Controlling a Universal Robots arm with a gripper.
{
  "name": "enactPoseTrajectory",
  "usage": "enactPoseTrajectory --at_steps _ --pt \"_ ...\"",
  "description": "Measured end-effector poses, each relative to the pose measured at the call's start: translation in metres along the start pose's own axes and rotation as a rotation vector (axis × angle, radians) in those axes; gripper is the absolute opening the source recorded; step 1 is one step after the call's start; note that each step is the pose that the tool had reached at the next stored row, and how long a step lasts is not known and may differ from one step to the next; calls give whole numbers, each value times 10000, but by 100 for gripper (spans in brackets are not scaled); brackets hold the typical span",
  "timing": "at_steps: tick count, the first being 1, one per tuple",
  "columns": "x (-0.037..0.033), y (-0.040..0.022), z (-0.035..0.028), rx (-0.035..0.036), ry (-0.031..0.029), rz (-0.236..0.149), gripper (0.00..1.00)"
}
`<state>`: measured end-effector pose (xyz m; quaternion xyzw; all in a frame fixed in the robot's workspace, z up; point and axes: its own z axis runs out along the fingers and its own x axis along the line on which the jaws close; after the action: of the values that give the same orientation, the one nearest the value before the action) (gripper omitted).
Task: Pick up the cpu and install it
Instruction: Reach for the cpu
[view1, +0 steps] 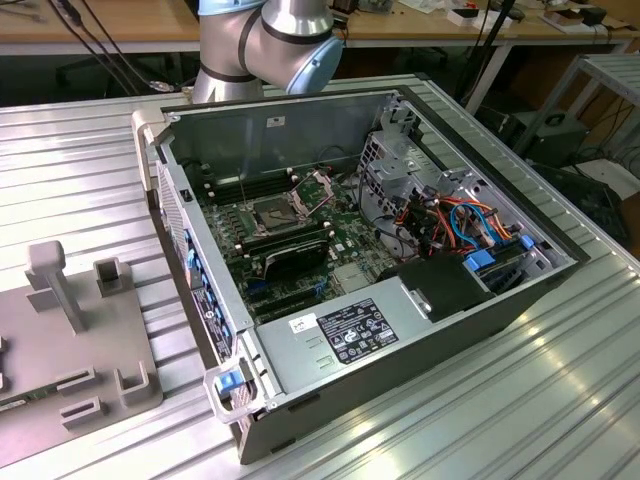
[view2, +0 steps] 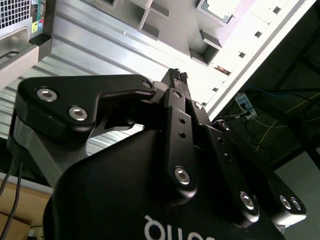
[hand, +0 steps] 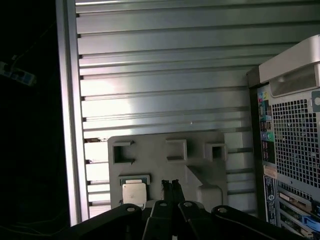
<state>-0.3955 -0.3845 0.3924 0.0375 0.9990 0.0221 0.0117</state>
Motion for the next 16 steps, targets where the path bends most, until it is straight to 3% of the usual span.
enactPoseTrajectory --at_steps 3,12,16 --pt "0 0 4 4 38 2 11" --pt "48 -32 36 2 75 3 11" --pt "71 -83 85 9 180 7 11"
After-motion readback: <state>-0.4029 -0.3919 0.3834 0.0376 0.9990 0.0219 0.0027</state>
